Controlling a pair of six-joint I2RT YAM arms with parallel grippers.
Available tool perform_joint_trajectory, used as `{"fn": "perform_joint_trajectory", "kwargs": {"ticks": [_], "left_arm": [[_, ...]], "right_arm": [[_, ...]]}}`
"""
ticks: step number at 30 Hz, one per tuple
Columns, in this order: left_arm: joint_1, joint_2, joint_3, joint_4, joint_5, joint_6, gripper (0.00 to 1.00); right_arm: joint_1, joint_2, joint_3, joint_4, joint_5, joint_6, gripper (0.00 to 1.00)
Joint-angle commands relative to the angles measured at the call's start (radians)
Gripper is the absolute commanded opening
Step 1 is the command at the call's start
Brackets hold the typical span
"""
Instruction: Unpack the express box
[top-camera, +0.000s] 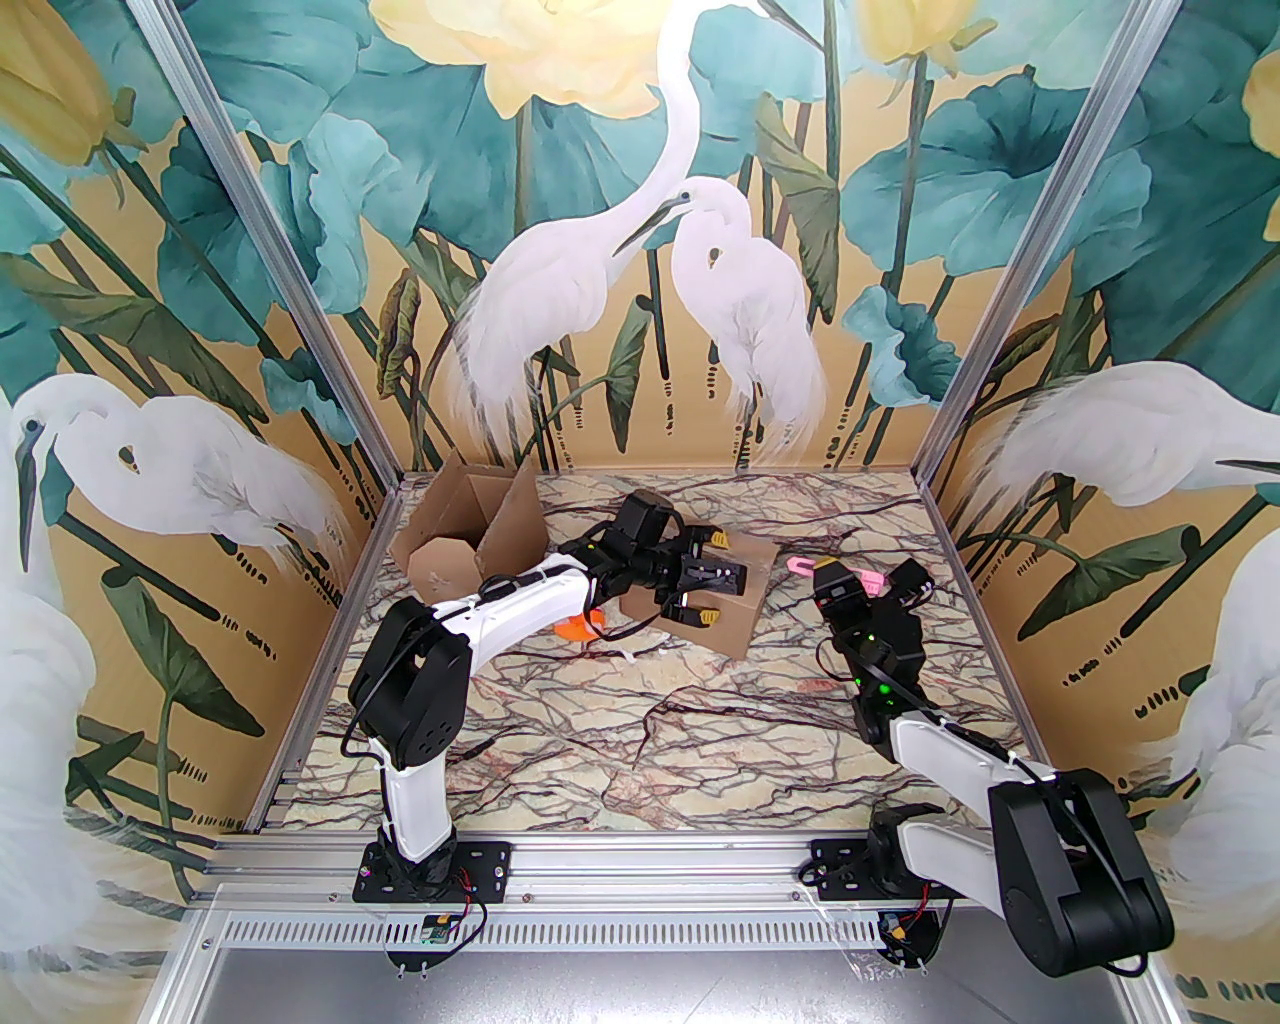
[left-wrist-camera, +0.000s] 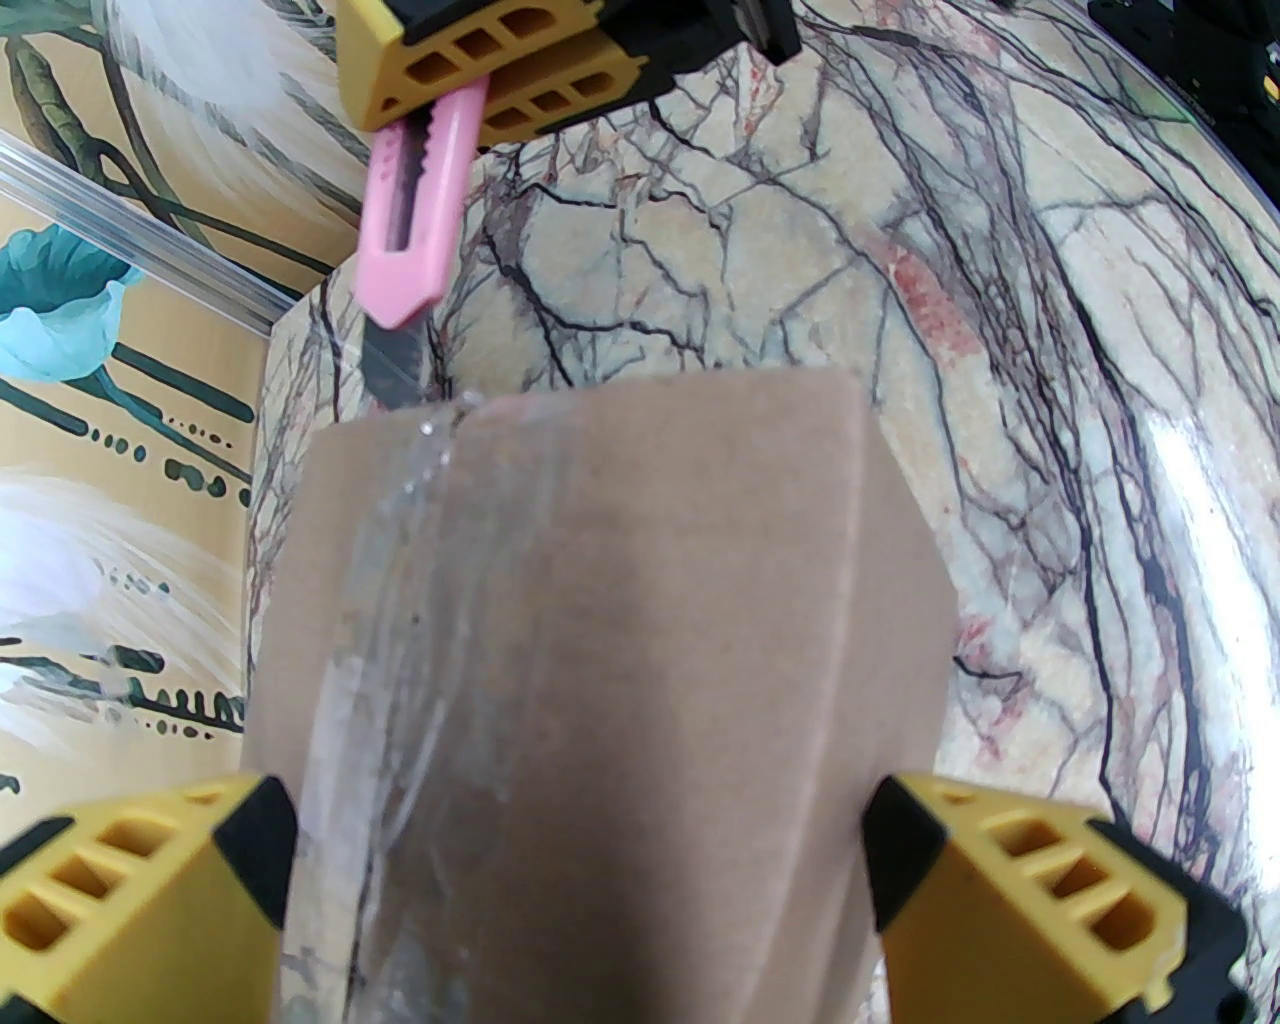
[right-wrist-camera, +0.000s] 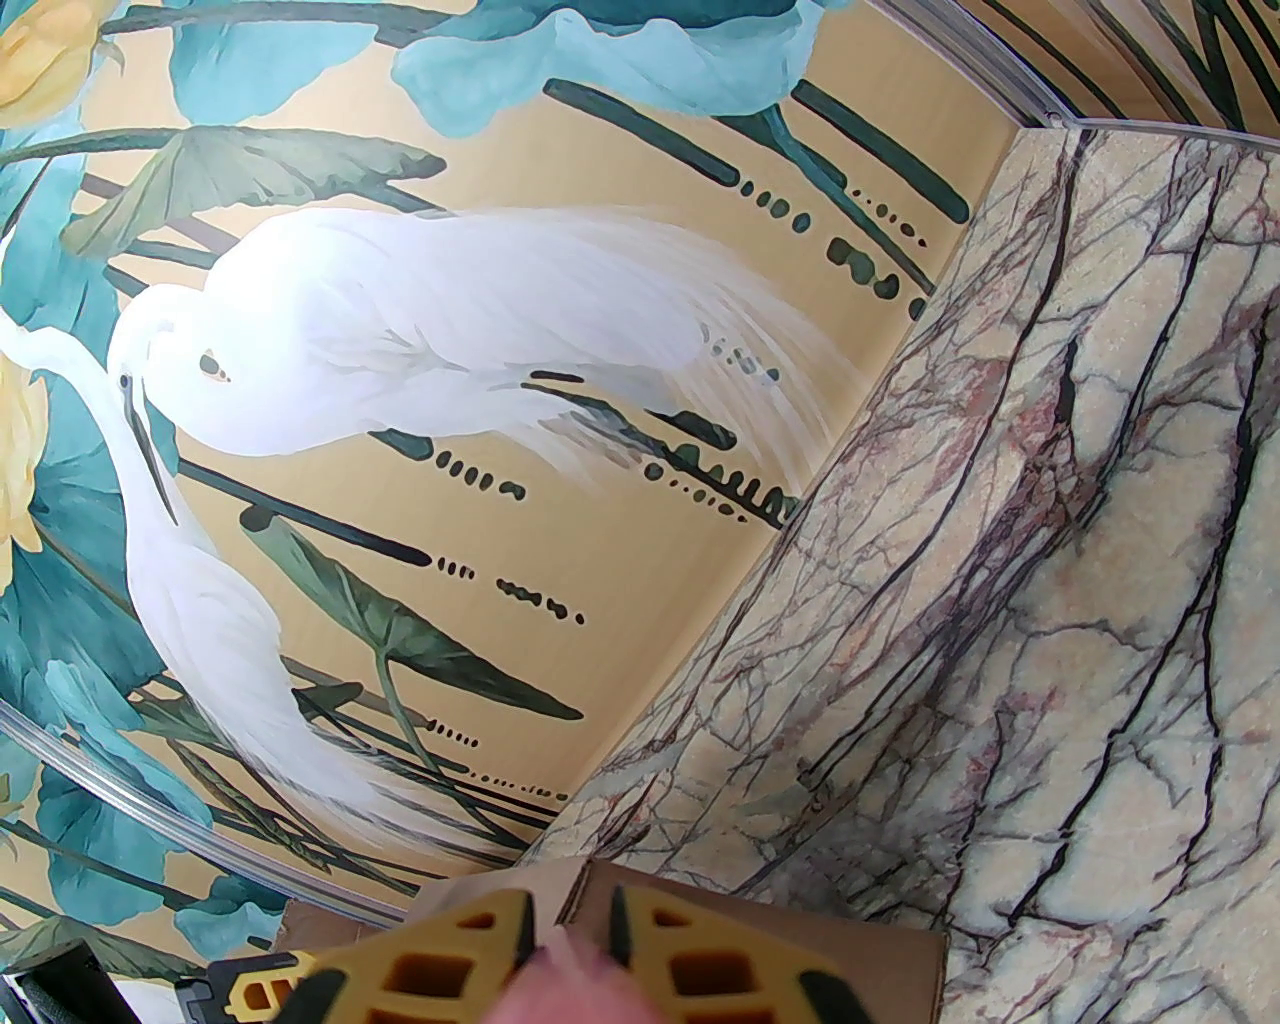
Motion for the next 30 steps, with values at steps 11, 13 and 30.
{"fn": "perform_joint_trajectory", "kwargs": {"ticks": [11, 13, 30], "left_arm": [[-0.007, -0.001, -0.019, 0.018, -0.004, -0.018, 0.99], [-0.006, 0.001, -0.02, 0.023, -0.006, -0.018, 0.99], [-0.067, 0.047, 0.04, 0.076, 0.021, -0.081, 0.99]], "right_arm": [[0.002, -0.004, 0.025, 0.038, -0.023, 0.039, 0.0], [0.003, 0.002, 0.024, 0.046, -0.024, 0.046, 0.0], [0.022, 0.055, 0.044, 0.025, -0.1, 0.15, 0.0]]}}
